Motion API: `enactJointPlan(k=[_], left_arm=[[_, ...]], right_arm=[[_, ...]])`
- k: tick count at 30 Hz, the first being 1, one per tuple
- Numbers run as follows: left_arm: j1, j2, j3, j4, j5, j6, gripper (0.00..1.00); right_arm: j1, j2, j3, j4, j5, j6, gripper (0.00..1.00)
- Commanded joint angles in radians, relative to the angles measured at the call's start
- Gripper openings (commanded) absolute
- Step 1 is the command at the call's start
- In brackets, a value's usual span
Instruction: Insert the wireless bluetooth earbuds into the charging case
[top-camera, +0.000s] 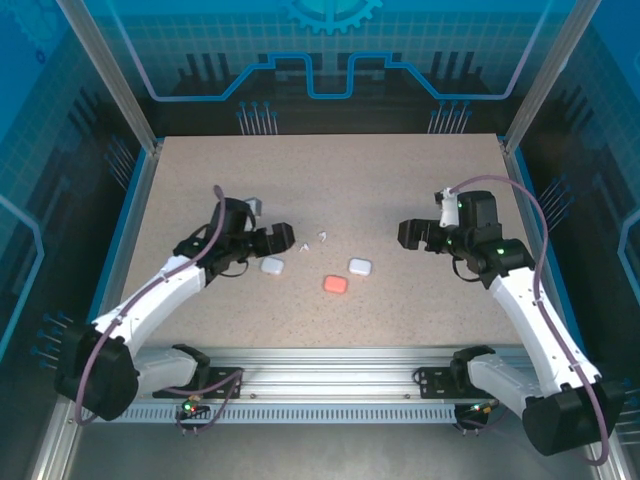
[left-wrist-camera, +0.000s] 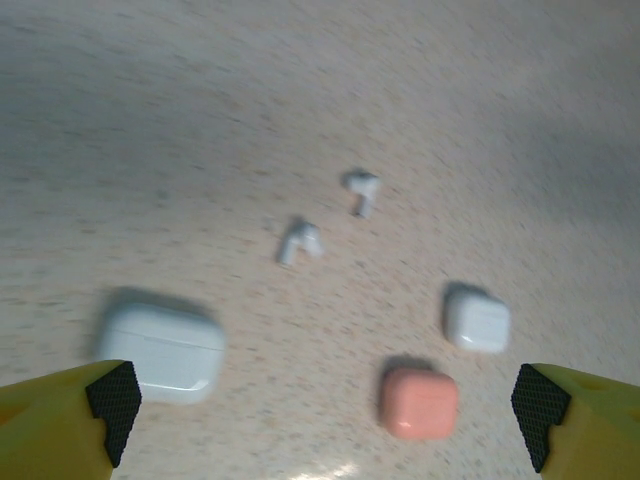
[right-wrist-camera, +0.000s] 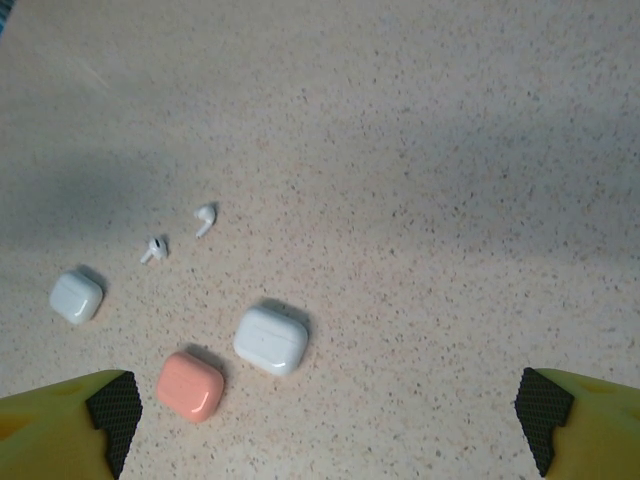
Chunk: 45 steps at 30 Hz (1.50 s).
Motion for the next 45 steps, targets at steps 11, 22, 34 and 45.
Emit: enactJointPlan(k=[11,22,34,45], left_arm=[[0.215,0.197,-0.054,-0.009,0.226,0.071,0.72],[0.205,0.38,-0.037,0.09,0.308,0.05,0.57],[0.074,0.457,-0.036,0.18,0.326,-0.007,0.47],[0.139,0.268,-0.087,0.185,0.286,-0.024,0.59]], right_arm=[[0.149,0.174,0.159,-0.142,0.025,-0.129,0.94],[0.201,0.213,0.187,-0.145,0.065,-0.124,0.94],[0.254,0.255,0.202,-0.166,0.087,-0.152,0.94],[0.466,0.478,0.361,-0.177,0.103,-0.358,0.9]])
